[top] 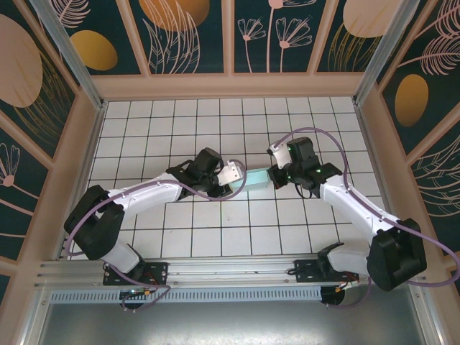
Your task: Fold the paper box
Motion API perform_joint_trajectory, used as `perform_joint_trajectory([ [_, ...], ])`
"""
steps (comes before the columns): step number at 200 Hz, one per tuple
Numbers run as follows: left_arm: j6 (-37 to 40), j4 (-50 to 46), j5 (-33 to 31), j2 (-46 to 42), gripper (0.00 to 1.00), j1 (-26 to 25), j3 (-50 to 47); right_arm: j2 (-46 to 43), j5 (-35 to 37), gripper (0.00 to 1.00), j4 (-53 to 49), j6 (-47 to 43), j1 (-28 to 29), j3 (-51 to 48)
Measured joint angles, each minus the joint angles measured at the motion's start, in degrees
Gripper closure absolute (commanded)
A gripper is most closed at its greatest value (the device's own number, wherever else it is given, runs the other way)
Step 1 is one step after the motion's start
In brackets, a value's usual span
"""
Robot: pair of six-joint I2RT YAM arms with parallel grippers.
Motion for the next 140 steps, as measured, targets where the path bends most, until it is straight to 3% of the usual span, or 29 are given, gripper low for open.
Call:
perform_joint_trajectory([
  [60, -0.70, -0.17, -0.02, 1.42, 0.82, 0.04, 1.49, 1.57, 0.31, 1.00, -1.53, 9.16, 0.00, 2.75],
  [140, -1.68, -1.40, 0.11, 2.60, 0.78, 0.15, 3.23, 1.22, 7.61, 1.00, 1.81, 20.70, 3.19, 0.42],
])
